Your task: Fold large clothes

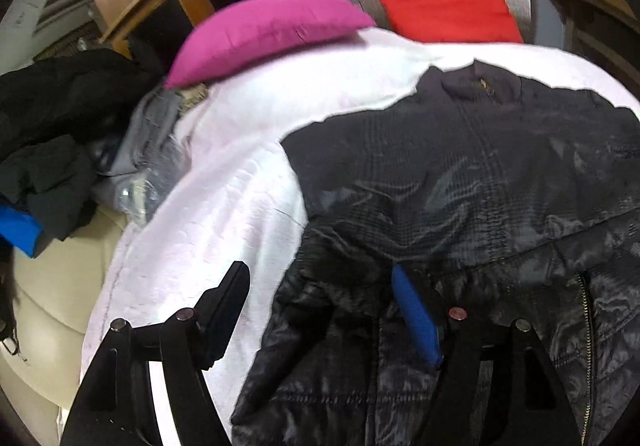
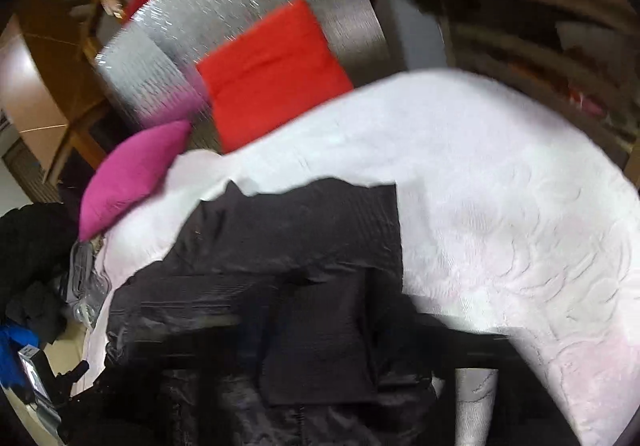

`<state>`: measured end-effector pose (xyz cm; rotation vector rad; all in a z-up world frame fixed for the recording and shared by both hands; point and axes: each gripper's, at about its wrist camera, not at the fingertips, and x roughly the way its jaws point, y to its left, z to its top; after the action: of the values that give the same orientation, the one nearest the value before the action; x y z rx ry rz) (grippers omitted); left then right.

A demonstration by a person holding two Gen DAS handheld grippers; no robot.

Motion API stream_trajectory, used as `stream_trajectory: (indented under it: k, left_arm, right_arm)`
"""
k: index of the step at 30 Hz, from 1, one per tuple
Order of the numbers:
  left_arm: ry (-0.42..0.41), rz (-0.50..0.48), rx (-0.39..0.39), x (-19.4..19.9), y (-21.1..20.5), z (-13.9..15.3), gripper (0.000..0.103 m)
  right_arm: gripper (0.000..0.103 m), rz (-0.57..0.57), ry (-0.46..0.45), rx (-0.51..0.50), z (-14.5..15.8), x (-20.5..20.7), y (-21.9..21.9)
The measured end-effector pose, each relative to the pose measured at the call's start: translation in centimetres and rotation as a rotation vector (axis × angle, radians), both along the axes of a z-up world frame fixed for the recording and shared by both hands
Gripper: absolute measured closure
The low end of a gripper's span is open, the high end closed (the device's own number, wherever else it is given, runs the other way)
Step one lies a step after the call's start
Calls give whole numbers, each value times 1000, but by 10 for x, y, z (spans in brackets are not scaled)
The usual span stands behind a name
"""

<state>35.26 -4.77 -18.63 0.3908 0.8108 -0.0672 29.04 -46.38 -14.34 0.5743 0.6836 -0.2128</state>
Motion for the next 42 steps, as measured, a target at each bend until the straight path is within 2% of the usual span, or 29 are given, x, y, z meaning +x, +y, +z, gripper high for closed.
stream_trajectory:
  k: [2, 4, 6, 7, 8, 10, 15, 19, 22, 25, 30, 32, 34, 38, 40, 42]
  left_arm:
    - [-26, 12, 2, -4, 3, 4, 29]
    - [-42, 20, 0, -4, 5, 5, 29]
    - [-45, 30, -1, -6, 11, 8, 29]
    - [-42, 38, -5, -4, 12, 7, 29]
    - [-40, 43, -8, -4, 14, 6, 29]
    - [-37, 53, -10, 6, 23, 2, 29]
    - [-24, 65, -13, 15, 27, -5, 29]
    - [-20, 66, -6, 18, 26, -10, 29]
    - [-12, 66, -1, 20, 26, -10, 29]
    - [-10, 66, -5, 20, 29, -4, 29]
    - [-39, 73, -14, 29, 36, 18, 29]
    - [-49, 77, -11, 37, 37, 26, 24]
    - [-64, 74, 14, 43, 34, 28, 23]
    - [-26, 64, 74, 57, 26, 12, 23]
    - [44, 55, 105, 63, 22, -7, 23]
    - [68, 53, 131, 63, 18, -20, 23]
  right_arm:
    - [7, 24, -63, -56, 8, -9, 14]
    - [9, 64, -58, -113, 12, -6, 30]
    - [22, 101, -64, -134, 12, -4, 42]
    - [33, 119, -47, -137, 9, 2, 50]
    - [39, 139, -29, -133, 4, 7, 53]
    - [46, 171, 17, -115, -8, 16, 56]
    - [46, 210, 141, -91, -39, 29, 59]
    - [47, 206, 185, -61, -62, 40, 50]
    - [47, 203, 182, -77, -63, 40, 48]
    - [47, 206, 165, -44, -57, 35, 44]
    - [44, 191, 54, 51, -29, 16, 26]
    - [33, 182, 45, 45, -22, 11, 20]
    - [31, 164, 48, 53, -20, 6, 10]
    - [31, 111, 64, 145, -33, 5, -20]
    - [31, 97, 55, 205, -38, 2, -32]
    - [31, 106, 54, 206, -40, 5, -30]
